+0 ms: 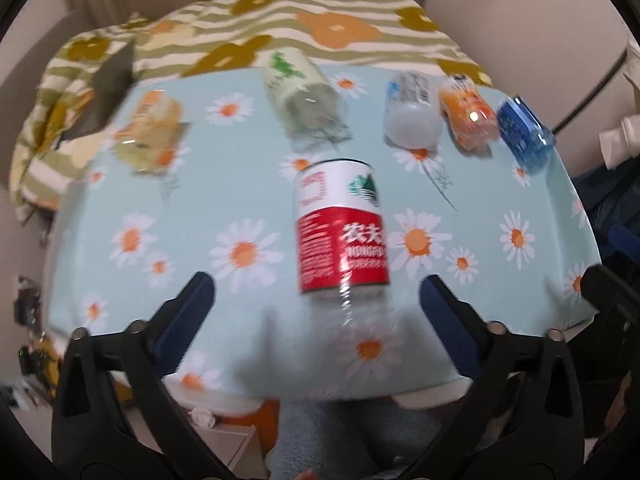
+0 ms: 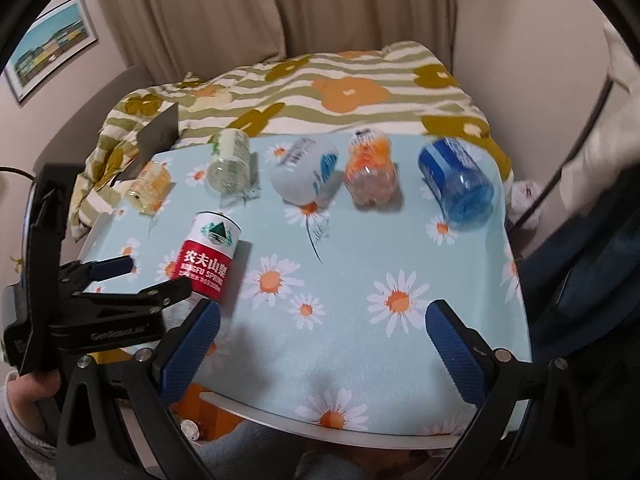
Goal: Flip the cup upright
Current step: 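Lift the red-and-white bottle with the left gripper and carry it toward the right gripper, then grasp the red-and-white bottle with the right gripper while the left gripper releases it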
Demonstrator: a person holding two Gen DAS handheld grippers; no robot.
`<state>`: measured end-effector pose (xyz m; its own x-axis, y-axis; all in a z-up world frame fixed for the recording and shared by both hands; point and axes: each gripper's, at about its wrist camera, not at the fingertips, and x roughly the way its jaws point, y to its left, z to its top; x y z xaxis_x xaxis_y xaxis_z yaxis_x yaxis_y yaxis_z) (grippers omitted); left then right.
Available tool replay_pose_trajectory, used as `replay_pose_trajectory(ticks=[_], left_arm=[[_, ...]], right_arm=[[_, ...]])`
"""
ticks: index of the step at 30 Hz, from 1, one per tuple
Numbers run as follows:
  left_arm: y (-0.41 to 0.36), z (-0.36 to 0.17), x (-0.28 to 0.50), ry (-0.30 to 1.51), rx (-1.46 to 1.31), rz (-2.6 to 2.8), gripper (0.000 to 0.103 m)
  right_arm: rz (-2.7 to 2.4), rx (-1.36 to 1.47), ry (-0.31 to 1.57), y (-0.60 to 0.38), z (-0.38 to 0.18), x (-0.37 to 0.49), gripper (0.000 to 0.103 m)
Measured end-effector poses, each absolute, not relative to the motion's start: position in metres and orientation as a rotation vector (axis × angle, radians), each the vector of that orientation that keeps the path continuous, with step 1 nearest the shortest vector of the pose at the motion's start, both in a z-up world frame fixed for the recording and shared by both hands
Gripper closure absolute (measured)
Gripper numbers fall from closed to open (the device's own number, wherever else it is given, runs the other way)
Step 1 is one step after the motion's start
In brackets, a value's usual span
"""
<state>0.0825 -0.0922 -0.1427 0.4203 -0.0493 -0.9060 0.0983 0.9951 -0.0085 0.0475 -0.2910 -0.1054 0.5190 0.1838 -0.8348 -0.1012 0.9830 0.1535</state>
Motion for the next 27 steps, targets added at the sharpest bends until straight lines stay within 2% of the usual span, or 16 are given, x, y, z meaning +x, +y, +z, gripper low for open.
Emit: replay_pose_trajectory(ticks=[7, 12, 21, 27], left_arm=[[-0.044, -0.121, 0.059, 1.134, -0.004, -0.012, 0.0], [-0.014, -0.125, 0.058, 1.149, -0.032, -0.025, 0.0], [0.023, -0.16, 0.082, 1.23, -0.073, -0.123, 0.0], [0.034, -0.19, 0.091, 1.297, -0.077, -0.178, 0.0]], right_arm=[[0.271, 0.089, 1.05, -0.276, -0.087, 0.071, 0.0], [0.311, 0.114, 1.158, -0.251, -0.091, 0.103, 0.0], [0.317, 0.234, 1.477, -0.211, -0.149, 0.17, 0.0], [0.311, 0.278, 1.607, -0.191, -0.181, 0.195, 0.004]])
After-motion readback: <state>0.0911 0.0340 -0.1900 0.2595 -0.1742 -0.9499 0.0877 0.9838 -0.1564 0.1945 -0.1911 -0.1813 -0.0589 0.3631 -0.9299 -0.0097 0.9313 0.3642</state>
